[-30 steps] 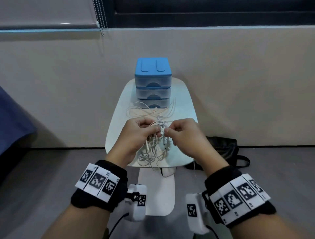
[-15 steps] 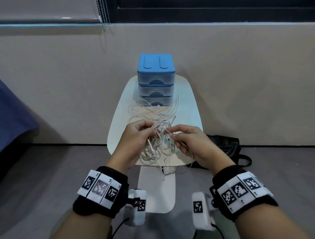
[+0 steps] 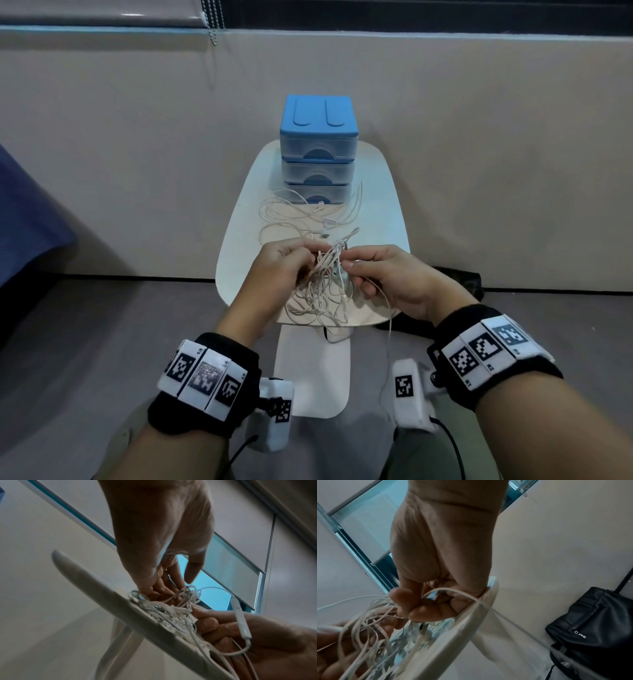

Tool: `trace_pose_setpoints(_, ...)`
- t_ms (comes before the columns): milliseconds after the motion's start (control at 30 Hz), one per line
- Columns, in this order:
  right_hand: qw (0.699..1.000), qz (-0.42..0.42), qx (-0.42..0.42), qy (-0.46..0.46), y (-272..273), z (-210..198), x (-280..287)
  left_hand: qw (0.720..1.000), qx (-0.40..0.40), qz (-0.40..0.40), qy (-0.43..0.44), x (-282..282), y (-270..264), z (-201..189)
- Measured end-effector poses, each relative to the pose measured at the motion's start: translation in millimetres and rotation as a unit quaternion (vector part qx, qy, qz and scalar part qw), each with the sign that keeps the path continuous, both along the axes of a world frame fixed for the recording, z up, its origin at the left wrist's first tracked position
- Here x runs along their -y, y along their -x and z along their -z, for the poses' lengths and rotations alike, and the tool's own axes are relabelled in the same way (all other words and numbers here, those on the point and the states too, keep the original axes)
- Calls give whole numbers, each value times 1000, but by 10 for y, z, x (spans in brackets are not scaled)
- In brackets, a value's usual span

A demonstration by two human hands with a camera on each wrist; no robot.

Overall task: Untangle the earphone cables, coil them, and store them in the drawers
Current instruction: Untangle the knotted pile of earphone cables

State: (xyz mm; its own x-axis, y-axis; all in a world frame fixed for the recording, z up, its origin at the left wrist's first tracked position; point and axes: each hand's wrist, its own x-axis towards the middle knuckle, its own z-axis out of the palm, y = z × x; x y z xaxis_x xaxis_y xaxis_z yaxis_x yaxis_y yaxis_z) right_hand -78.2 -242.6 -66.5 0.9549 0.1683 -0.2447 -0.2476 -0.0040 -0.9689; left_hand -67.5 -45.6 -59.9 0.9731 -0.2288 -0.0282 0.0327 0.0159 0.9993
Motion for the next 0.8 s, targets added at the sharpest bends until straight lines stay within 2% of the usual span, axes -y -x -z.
trace_pose_setpoints(133, 1000, -1, 13, -5, -9, 29, -2, 996, 46, 46, -59, -32, 19, -3)
trace_pose_setpoints(300, 998, 42, -6, -49, -4, 52, 8, 995, 70, 45, -64, -47, 6, -1)
trace_pose_setpoints(433, 997, 52, -6, -58, 4, 53, 31, 994, 74, 53, -66, -38, -8, 3)
trace_pose_setpoints(533, 999, 39, 9, -31, 10, 66, 12, 993, 74, 62, -61, -13, 6, -29)
trace_pose_setpoints(667, 999, 25, 34, -11, 52, 39, -39, 990, 62, 107, -61, -10, 7, -87)
trace_pose_setpoints(800, 998, 62, 33, -2, 76, 32, -36, 993, 41, 90, -62, 3, -22, -117)
